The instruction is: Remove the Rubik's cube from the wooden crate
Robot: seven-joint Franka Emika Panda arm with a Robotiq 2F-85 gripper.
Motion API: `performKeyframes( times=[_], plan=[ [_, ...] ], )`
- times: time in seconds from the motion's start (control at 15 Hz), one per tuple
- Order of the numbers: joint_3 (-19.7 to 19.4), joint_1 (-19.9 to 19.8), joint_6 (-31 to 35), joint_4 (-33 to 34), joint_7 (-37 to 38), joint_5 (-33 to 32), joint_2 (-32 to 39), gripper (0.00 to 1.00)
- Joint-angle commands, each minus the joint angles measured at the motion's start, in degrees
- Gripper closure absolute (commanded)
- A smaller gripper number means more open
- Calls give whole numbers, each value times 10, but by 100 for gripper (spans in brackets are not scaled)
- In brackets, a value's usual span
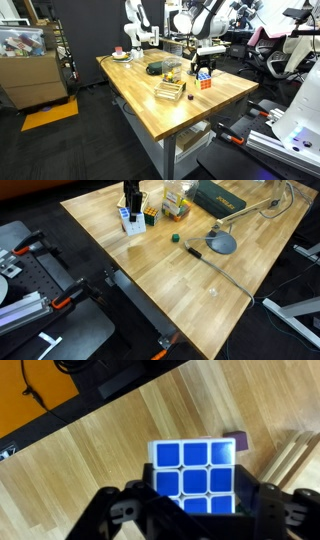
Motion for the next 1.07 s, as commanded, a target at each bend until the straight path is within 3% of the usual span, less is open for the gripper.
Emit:
performKeyframes(
  times=[0.0,0.4,0.47,0.53,0.67,1.0],
  plan=[
    [2,-15,-1,10,-32,25,25,47],
    [11,-20,-12,15,-92,34,58,47],
    [13,-20,-15,16,-101,35,59,33],
    [12,-19,-18,17,-104,30,62,6],
    [16,-19,-21,16,-118,32,60,0],
    [23,-12,-37,14,-136,24,35,0]
  ],
)
